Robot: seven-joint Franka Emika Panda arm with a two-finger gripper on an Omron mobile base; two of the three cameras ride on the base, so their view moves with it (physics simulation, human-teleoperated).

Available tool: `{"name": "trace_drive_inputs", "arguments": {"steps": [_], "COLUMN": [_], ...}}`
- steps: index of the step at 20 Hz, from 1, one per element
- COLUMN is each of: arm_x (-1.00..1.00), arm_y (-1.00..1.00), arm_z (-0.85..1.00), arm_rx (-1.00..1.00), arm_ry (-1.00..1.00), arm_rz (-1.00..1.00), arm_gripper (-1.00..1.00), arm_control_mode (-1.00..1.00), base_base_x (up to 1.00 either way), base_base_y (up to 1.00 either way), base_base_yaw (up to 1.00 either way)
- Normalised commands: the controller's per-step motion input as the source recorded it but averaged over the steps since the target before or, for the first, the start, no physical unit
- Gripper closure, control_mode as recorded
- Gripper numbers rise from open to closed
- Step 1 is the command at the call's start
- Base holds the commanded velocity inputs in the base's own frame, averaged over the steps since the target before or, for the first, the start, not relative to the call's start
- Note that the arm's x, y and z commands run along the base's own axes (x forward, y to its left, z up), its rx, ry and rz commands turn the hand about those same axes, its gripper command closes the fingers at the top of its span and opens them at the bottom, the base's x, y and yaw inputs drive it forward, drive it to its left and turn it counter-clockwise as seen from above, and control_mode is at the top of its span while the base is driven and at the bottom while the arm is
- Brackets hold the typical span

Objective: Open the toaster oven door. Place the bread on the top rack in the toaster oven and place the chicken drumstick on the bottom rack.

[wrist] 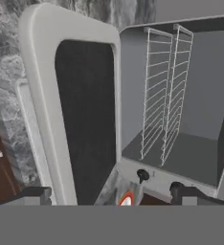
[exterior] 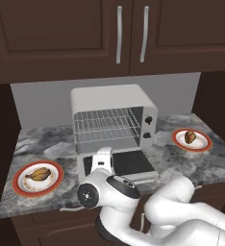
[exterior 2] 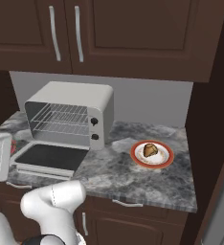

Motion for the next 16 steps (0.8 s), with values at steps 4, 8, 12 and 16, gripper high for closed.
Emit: {"name": "trace_drive_inputs", "arguments": {"steps": [4, 8, 12, 16], "arm_x": [0.31, 0.34, 0.34, 0.33], "arm_y": [0.02, 0.07, 0.01, 0.0], "arm_z": [0.1, 0.0, 0.05, 0.15], "arm_rx": [-0.24, -0.36, -0.27, -0.27], "arm_ry": [0.0, 0.0, 0.1, 0.32], "arm_rz": [0.0, 0.0, 0.02, 0.0], "arm_gripper": [-1.0, -1.0, -1.0, -1.0], "arm_control_mode": [-1.0, -1.0, -1.0, -1.0], "base_base_x": [0.0, 0.0, 0.0, 0.0], "base_base_y": [0.0, 0.0, 0.0, 0.0], "base_base_yaw": [0.0, 0.0, 0.0, 0.0]}}
